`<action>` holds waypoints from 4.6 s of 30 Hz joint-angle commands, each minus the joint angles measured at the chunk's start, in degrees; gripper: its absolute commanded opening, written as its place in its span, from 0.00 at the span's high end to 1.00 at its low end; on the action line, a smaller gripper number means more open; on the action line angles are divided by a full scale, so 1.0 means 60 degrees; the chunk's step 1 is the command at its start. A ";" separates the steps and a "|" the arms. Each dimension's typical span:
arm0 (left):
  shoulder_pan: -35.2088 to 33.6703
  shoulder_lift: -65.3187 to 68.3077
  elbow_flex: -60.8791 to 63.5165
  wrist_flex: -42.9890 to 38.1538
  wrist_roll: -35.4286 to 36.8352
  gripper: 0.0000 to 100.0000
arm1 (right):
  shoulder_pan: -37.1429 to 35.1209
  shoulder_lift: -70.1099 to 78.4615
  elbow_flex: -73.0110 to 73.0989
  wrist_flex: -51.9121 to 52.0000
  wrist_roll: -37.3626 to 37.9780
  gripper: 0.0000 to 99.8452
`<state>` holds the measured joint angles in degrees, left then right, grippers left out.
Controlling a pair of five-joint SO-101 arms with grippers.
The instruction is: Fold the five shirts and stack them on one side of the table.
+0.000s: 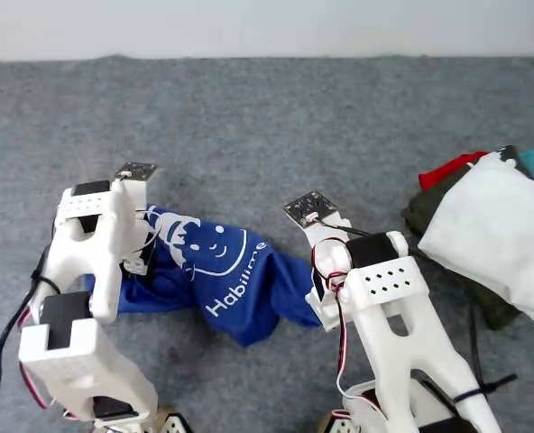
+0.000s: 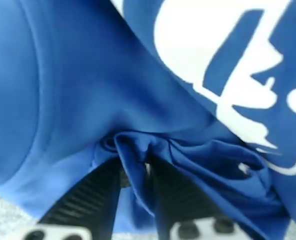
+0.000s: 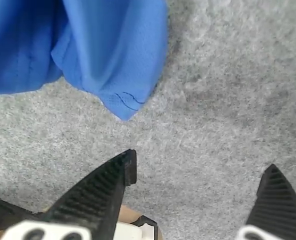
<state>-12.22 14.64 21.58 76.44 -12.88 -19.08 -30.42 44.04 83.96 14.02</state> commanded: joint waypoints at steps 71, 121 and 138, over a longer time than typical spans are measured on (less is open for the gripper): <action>0.1612 -0.9685 -0.1458 0.2681 -0.2037 0.99 | -0.0051 0.0022 0.0029 -0.0183 -0.0132 0.62; 0.1817 -0.9685 0.2176 0.0542 -0.2037 0.99 | -0.3802 -0.0066 0.2857 -0.5707 -0.0073 0.99; 0.1817 -0.9685 0.2176 0.0542 -0.2037 0.99 | 0.0066 -0.0066 -0.6125 -0.0901 0.0703 0.99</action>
<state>-1.14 -42.86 34.86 80.22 -24.40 -19.34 -30.15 16.09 74.29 19.12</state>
